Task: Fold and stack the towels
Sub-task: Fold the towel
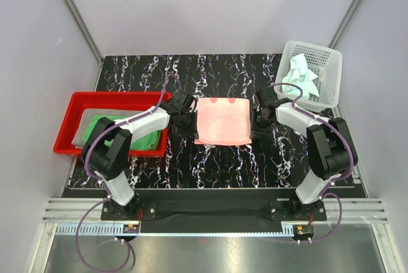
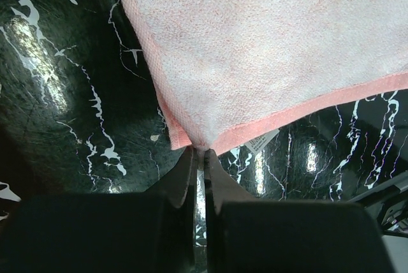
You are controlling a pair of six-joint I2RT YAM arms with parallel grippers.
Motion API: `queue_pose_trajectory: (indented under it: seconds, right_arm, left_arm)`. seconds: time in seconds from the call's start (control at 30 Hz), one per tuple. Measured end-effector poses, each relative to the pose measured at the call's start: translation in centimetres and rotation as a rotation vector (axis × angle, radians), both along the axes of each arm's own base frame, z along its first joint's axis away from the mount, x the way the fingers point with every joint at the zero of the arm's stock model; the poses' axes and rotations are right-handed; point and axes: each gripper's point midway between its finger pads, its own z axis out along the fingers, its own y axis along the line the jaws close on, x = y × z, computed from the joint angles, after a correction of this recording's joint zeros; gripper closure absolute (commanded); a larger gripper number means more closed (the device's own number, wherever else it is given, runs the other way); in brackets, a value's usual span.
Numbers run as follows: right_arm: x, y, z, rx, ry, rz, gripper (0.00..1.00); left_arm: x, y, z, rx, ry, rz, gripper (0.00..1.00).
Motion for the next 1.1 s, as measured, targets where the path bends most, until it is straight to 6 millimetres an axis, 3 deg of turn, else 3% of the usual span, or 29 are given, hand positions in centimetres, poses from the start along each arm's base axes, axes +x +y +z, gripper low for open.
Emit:
queue_pose_trajectory:
  seconds: [0.07,0.1,0.13,0.37,0.5,0.63,0.87,0.93,1.1]
  right_arm:
    - [0.0,0.0,0.0,-0.001,0.0,-0.001,0.91]
    - [0.0,0.0,0.0,-0.002,-0.001,0.0,0.96]
    - [0.0,0.0,0.0,-0.003,-0.001,0.0,1.0]
    - [0.1,-0.1,-0.1,-0.008,-0.007,0.001,1.0]
    - [0.1,-0.5,-0.3,-0.026,-0.01,-0.008,0.71]
    - [0.3,-0.8,-0.4,-0.043,-0.016,-0.015,0.66]
    - [0.3,-0.7,-0.2,-0.036,-0.023,-0.016,0.59]
    - [0.1,-0.5,-0.4,-0.025,-0.016,-0.011,0.64]
    - [-0.8,-0.8,-1.4,-0.032,0.004,-0.007,0.97]
  left_arm:
    - [0.0,-0.1,0.0,-0.001,0.0,-0.002,0.94]
    - [-0.1,-0.1,0.0,-0.002,-0.001,-0.003,0.91]
    - [0.0,-0.1,0.0,-0.003,-0.002,-0.002,0.91]
    - [-0.8,0.0,-1.7,0.006,0.024,0.001,0.91]
    - [-1.6,0.1,-2.6,0.021,0.049,-0.001,0.87]
    - [-1.7,0.0,-2.6,0.021,0.048,-0.005,0.7]
    - [-1.9,-0.3,-2.6,0.026,0.044,-0.016,0.65]
    - [-1.9,-0.3,-2.6,0.027,0.044,-0.015,0.64]
    - [-2.1,0.4,-2.8,0.065,0.047,-0.012,0.59]
